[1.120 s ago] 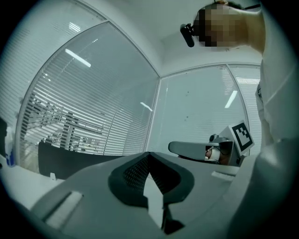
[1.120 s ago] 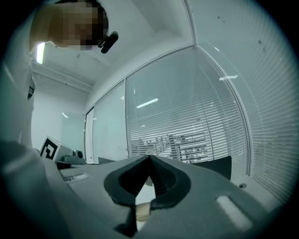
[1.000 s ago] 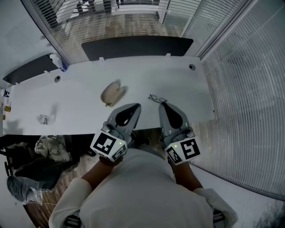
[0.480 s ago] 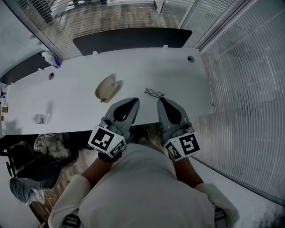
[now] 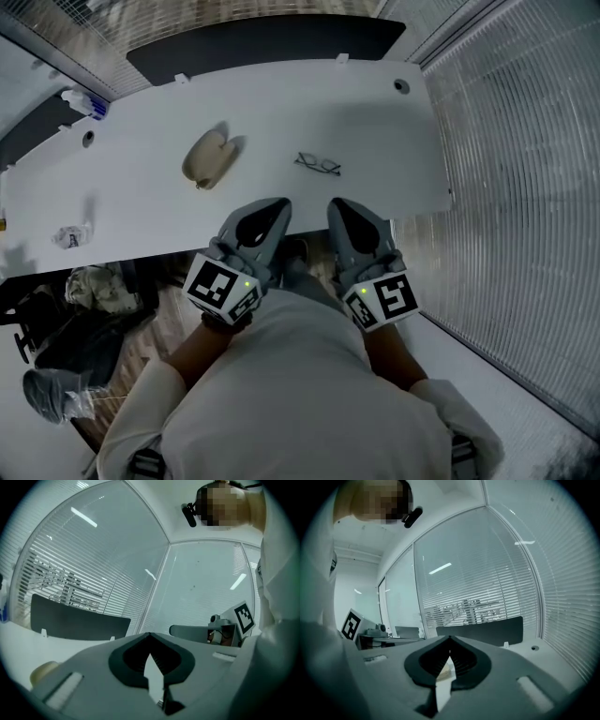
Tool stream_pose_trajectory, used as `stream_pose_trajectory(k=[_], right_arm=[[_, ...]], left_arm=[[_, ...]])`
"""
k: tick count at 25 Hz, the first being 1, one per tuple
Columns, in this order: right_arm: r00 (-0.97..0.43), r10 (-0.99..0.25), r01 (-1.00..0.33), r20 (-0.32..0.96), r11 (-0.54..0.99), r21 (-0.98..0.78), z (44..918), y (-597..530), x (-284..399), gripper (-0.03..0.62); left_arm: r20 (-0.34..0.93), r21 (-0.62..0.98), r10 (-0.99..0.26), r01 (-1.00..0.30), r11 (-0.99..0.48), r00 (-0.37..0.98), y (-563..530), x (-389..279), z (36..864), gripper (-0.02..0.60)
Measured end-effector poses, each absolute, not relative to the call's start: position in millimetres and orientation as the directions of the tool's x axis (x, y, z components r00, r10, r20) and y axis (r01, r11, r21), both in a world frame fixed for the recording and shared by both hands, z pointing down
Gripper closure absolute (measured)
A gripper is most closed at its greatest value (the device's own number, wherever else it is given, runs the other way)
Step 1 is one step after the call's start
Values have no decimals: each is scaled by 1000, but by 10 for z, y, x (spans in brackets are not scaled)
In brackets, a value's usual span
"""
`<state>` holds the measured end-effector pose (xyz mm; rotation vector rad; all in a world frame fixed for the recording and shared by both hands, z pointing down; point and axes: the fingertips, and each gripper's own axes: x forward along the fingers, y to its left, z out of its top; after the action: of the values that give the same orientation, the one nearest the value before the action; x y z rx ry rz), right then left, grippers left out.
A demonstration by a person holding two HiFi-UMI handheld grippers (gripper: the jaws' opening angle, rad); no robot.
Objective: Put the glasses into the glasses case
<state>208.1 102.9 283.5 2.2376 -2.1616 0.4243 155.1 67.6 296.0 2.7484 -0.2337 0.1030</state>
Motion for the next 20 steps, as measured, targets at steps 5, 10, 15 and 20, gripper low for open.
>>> stream_pose_trajectory(k=[5,10,15,20], right_arm=[[5,-979,-986,205,-39,-160,2920,957,2143,592],[-22,-965,-993,263,-11,-121,3263,841,2208,592],[-39,-935,-998,354,20,-57,3706,695,2305,592],[-59,-910,-997,409,72,16,4016,505,2377,592]], left_arm=[[105,360,-138,-167,-918,985,643,1635,3062,581],[146,350,-141,-184,-918,979,501,1739,3300,581],[194,371,-131,-197,-907,972,372,1874,3680,581],[233,389,-124,-209,-897,965,202,2026,4017,581]])
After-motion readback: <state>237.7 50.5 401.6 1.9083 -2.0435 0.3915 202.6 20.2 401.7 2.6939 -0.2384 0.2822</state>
